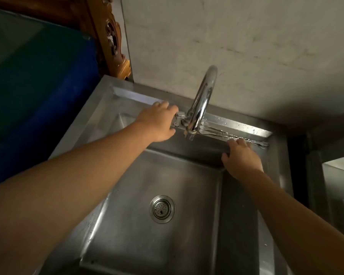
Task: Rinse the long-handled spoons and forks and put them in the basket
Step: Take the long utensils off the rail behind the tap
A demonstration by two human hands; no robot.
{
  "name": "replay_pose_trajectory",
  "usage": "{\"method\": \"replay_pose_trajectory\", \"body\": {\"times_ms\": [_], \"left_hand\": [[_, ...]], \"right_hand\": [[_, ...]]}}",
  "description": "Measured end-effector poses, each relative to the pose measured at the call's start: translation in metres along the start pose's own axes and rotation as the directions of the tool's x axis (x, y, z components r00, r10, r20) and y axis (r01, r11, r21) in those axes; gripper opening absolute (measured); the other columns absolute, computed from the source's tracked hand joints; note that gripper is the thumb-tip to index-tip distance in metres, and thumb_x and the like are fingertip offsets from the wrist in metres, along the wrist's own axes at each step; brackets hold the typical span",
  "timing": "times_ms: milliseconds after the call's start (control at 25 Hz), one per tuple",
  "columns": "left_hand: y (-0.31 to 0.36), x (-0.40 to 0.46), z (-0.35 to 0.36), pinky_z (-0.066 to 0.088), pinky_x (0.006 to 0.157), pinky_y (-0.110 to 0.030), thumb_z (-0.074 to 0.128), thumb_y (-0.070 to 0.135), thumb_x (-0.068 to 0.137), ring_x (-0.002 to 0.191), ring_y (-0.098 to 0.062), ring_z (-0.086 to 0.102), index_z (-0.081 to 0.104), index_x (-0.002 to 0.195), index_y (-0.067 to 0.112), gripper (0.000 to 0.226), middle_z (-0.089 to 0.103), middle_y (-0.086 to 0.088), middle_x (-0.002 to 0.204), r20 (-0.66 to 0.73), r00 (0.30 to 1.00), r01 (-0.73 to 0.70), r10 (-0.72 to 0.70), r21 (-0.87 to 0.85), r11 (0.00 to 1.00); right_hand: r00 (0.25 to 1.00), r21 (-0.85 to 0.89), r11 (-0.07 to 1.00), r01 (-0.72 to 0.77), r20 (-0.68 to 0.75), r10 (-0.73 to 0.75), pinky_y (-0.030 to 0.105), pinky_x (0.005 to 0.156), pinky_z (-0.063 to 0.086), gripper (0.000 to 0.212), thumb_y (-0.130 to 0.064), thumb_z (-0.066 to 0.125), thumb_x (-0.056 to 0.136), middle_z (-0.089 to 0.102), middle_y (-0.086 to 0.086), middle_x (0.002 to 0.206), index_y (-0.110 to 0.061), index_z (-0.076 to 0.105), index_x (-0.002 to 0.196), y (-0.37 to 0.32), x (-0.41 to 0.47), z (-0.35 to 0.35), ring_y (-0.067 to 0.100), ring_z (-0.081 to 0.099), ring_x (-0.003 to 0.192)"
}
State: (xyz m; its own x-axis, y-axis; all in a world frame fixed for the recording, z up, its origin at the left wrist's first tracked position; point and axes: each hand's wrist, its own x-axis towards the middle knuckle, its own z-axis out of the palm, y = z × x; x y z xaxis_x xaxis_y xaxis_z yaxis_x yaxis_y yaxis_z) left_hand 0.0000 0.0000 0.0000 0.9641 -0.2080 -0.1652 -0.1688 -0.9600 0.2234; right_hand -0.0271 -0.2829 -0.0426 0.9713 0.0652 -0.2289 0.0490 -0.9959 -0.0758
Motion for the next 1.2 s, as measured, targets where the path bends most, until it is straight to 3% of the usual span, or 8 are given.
{"method": "replay_pose_trajectory", "body": {"times_ms": [120,240,440,560,760,920,1200], "left_hand": [[-0.007,0.012,0.013,0.054,0.085,-0.047,0.072,0.029,0.088,0.123,-0.032,0.055,0.054,0.135,0.016,0.052,0.056,-0.01,0.131,-0.022,0.998,-0.06,0.06,-0.017,0.998],[-0.011,0.018,0.023,0.056,0.089,-0.047,0.074,0.029,0.086,0.12,-0.031,0.059,0.058,0.127,0.017,0.046,0.06,-0.009,0.127,-0.002,0.995,-0.102,0.102,-0.027,0.994],[-0.011,0.024,0.026,0.059,0.09,-0.049,0.075,0.026,0.086,0.123,-0.03,0.059,0.052,0.141,0.015,0.06,0.059,-0.009,0.135,-0.064,0.992,-0.115,0.112,-0.043,0.992],[-0.01,0.029,0.025,0.06,0.085,-0.048,0.074,0.022,0.085,0.116,-0.028,0.06,0.063,0.118,0.011,0.037,0.061,-0.008,0.123,-0.083,0.982,-0.169,0.167,-0.014,0.986],[-0.008,0.03,0.017,0.06,0.081,-0.049,0.075,0.016,0.081,0.1,-0.026,0.061,0.06,0.089,0.016,0.016,0.054,0.002,0.092,-0.085,0.982,-0.174,0.167,-0.086,0.981],[-0.01,0.034,0.016,0.059,0.083,-0.05,0.074,0.024,0.084,0.1,-0.026,0.062,0.069,0.1,0.011,0.021,0.066,-0.004,0.101,-0.063,0.987,-0.158,0.15,-0.127,0.979],[-0.011,0.034,0.009,0.057,0.086,-0.048,0.07,0.029,0.085,0.099,-0.026,0.062,0.07,0.094,0.016,0.016,0.067,-0.003,0.101,-0.024,0.99,-0.141,0.139,-0.174,0.975]], "right_hand": [[0.998,-0.013,0.998,-0.054,-0.023,0.054,0.049,0.095,0.049,0.047,-0.029,0.06,0.092,0.056,0.013,0.133,-0.016,0.053,0.136,0.003,0.015,0.013,0.035,0.051,0.125],[0.998,-0.032,0.998,-0.06,-0.014,0.06,0.048,0.094,0.049,0.048,-0.03,0.062,0.091,0.056,0.013,0.131,-0.016,0.052,0.136,0.006,0.021,0.022,0.035,0.053,0.123],[0.996,0.003,0.997,-0.073,-0.056,0.073,0.043,0.083,0.051,0.044,-0.028,0.061,0.092,0.06,0.014,0.127,-0.014,0.055,0.133,0.007,0.025,0.028,0.035,0.055,0.117],[0.996,0.006,0.998,-0.066,-0.062,0.066,0.043,0.084,0.052,0.045,-0.03,0.061,0.092,0.062,0.014,0.125,-0.014,0.058,0.133,0.006,0.025,0.026,0.035,0.057,0.115],[0.998,0.004,0.999,-0.052,-0.044,0.052,0.044,0.088,0.054,0.048,-0.038,0.061,0.091,0.065,0.014,0.124,-0.014,0.059,0.133,0.007,0.026,0.02,0.035,0.06,0.114],[0.999,-0.006,0.999,-0.046,-0.024,0.046,0.043,0.089,0.053,0.056,-0.044,0.063,0.09,0.064,0.012,0.129,-0.017,0.056,0.139,0.008,0.026,0.019,0.033,0.061,0.116],[0.998,-0.029,0.998,-0.057,-0.042,0.056,0.041,0.089,0.053,0.061,-0.048,0.067,0.086,0.066,0.011,0.129,-0.019,0.058,0.139,0.005,0.026,0.018,0.033,0.064,0.114]]}}
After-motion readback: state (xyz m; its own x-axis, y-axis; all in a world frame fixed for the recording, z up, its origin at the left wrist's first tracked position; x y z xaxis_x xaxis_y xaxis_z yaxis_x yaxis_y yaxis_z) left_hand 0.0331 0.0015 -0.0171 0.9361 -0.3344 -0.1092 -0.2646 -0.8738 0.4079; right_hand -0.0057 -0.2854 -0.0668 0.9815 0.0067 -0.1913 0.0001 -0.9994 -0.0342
